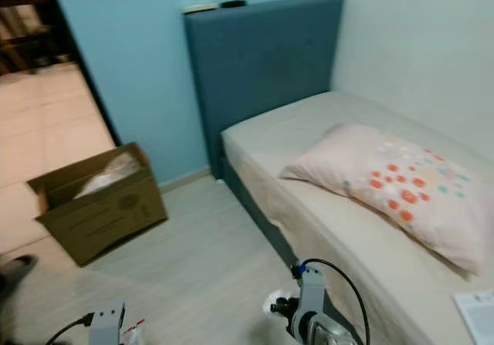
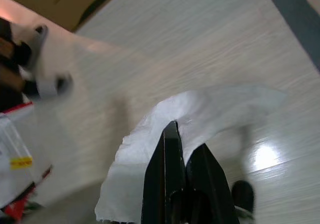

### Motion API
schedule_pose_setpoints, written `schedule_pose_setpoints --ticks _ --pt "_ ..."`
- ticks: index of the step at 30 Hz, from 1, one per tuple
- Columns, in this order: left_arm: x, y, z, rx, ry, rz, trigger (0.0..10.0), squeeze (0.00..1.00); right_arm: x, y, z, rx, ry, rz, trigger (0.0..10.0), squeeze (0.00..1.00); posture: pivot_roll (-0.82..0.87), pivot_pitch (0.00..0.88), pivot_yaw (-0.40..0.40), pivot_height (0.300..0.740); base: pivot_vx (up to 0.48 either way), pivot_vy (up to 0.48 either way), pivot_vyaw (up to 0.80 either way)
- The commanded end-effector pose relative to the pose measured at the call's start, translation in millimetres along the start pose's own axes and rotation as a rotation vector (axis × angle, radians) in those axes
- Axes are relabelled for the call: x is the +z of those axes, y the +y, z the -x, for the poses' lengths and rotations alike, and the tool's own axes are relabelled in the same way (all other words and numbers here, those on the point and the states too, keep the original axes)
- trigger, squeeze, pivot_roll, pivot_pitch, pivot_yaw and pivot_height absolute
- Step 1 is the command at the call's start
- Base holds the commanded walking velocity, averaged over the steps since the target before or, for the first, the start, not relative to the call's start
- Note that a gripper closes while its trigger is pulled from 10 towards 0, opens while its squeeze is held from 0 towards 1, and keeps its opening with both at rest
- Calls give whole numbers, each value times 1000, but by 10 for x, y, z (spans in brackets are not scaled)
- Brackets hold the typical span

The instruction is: Clean up the room

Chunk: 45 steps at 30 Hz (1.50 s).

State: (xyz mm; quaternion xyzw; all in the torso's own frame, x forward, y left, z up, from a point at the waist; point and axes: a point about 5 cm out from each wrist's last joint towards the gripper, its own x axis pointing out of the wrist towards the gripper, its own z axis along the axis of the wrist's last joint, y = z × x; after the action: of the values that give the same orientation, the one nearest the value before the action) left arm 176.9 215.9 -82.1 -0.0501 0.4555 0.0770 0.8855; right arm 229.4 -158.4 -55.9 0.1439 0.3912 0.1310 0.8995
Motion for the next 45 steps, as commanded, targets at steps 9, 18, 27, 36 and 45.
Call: schedule_pose_setpoints --ticks 9,18,27,36,45 --pt "55 -4 -6 3 -31 9 10000 0 -31 17 -2 8 12 10 10000 0 -48 0 -45 733 0 0 739" --pt "-8 -31 1 -18 -9 -34 10000 0 -95 -2 17 -3 27 11 10000 0 -47 0 -51 733 0 0 723" --pt "15 23 4 -7 -18 -12 10000 0 -98 -17 18 -16 46 17 10000 0 -62 0 -45 733 28 0 200" --pt "274 3 -24 -27 -115 92 10000 0 -54 4 0 -10 52 73 10000 0 -61 0 -43 733 350 0 69" --pt "828 20 -22 -61 -301 135 10000 0 -24 15 -6 3 39 73 10000 0 -42 0 -53 733 480 0 693"
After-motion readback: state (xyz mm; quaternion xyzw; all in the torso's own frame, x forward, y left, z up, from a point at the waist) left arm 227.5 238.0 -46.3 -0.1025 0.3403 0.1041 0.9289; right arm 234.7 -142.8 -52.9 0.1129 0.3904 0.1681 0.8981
